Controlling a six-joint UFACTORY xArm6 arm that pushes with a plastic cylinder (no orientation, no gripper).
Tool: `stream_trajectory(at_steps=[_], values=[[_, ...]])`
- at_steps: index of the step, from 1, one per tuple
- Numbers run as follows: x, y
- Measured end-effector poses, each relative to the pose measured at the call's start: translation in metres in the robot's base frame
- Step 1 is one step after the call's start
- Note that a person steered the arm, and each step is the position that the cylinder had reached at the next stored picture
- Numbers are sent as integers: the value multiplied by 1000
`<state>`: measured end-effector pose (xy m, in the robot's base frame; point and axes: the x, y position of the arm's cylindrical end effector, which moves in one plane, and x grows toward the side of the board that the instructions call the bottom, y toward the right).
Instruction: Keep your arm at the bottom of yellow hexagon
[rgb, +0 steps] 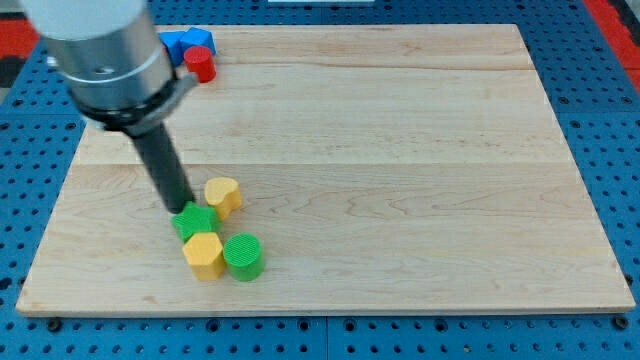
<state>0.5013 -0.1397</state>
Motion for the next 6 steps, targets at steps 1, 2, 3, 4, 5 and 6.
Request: stream_trajectory(at_steps=[1, 2, 3, 4, 5, 6], values=[[6, -8], [23, -32], [47, -4], [61, -8], [73, -23], [90, -27]])
